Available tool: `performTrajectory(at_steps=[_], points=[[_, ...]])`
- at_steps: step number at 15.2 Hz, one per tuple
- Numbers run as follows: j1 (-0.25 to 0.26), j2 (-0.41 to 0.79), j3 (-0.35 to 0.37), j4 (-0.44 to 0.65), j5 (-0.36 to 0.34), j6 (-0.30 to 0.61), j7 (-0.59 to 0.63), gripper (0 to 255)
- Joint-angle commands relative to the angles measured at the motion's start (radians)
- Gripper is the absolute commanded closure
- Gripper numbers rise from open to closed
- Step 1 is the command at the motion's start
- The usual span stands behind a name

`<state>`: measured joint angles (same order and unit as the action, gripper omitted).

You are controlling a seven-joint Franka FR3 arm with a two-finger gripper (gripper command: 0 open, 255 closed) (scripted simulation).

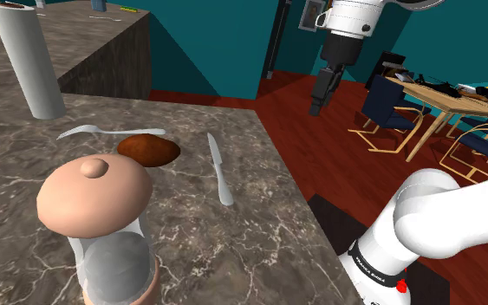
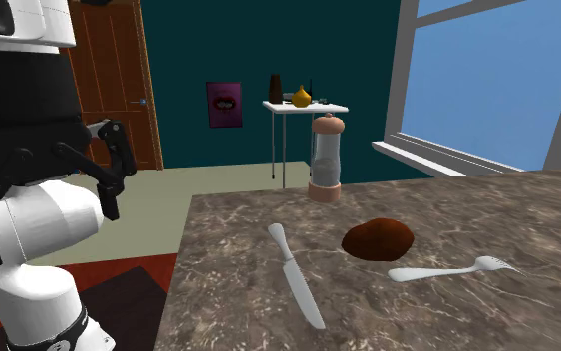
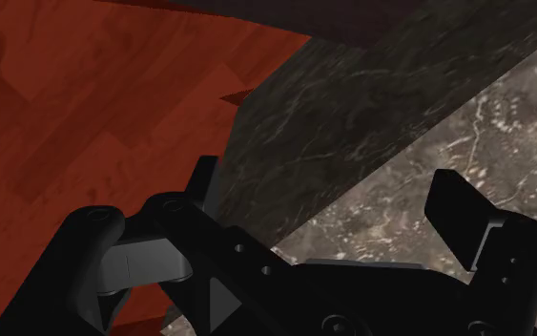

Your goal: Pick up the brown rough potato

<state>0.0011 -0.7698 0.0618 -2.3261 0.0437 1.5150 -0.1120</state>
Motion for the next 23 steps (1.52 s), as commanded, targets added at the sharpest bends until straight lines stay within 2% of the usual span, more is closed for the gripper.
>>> performTrajectory(at_steps=[1, 13, 23], points=[[0.0, 0.0, 0.0, 0.0, 0.0, 0.0, 0.0, 0], [0.097, 0.279, 0.142, 0.111, 0.13, 0.233, 0.057, 0], [0.16, 0.548, 0.259, 0.306, 0.157, 0.375, 0.106, 0]])
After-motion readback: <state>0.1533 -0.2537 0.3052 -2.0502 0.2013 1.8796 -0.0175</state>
